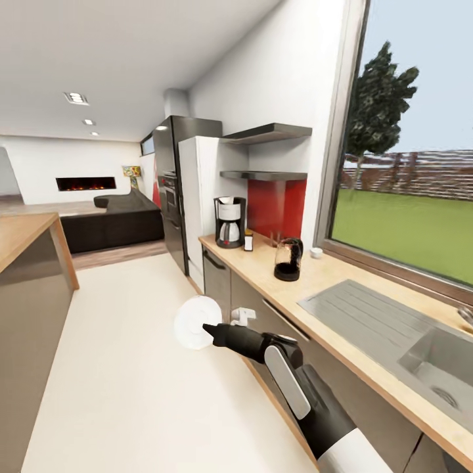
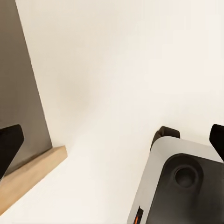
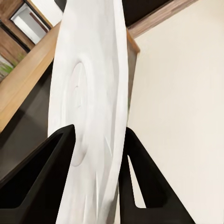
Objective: Set up a coffee station on the kitchen countertop: keep the coffee maker on the countertop, move the bottle of coffee from the kitchen shelf to the counter next to the coffee maker, place a paper coffee filter on top of the coffee maker, put the saucer next to the coffee maker with the coffee cup on the saucer, and place the electric kettle next to the coffee maker.
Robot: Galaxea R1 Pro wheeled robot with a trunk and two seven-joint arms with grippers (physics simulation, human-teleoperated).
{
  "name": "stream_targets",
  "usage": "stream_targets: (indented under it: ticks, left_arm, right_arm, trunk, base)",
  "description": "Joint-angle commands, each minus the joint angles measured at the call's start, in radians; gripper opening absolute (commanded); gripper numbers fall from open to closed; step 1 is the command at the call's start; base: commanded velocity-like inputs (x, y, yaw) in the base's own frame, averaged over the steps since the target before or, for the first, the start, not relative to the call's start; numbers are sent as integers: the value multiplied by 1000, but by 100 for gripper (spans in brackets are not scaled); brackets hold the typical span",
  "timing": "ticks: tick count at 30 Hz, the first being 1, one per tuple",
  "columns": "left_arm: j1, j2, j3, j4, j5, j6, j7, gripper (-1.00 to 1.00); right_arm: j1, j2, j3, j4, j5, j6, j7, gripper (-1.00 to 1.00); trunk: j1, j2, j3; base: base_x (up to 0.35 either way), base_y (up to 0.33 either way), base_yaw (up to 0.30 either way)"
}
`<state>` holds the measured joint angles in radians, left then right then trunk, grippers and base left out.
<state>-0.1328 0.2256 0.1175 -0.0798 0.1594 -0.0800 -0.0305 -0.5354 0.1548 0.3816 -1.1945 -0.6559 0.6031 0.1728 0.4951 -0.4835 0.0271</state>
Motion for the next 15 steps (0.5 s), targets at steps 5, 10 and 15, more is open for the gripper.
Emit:
stream_targets:
  ticks: [5, 10, 15]
  left_arm:
    - [-1, 0, 5, 2, 5, -5, -3, 100]
    - [-1, 0, 5, 2, 5, -9, -3, 100]
    - [-1, 0, 6, 2, 6, -9, -3, 100]
  right_arm:
    - [0, 0, -1, 0, -1, 4, 2, -100]
    - [0, 0, -1, 0, -1, 4, 2, -100]
    - [0, 0, -1, 0, -1, 4, 2, -100]
  trunk:
    - [1, 0, 0]
    - [1, 0, 0]
    - [1, 0, 0]
  base:
    - [337, 45, 277]
    - [332, 97, 277]
    - [307, 170, 277]
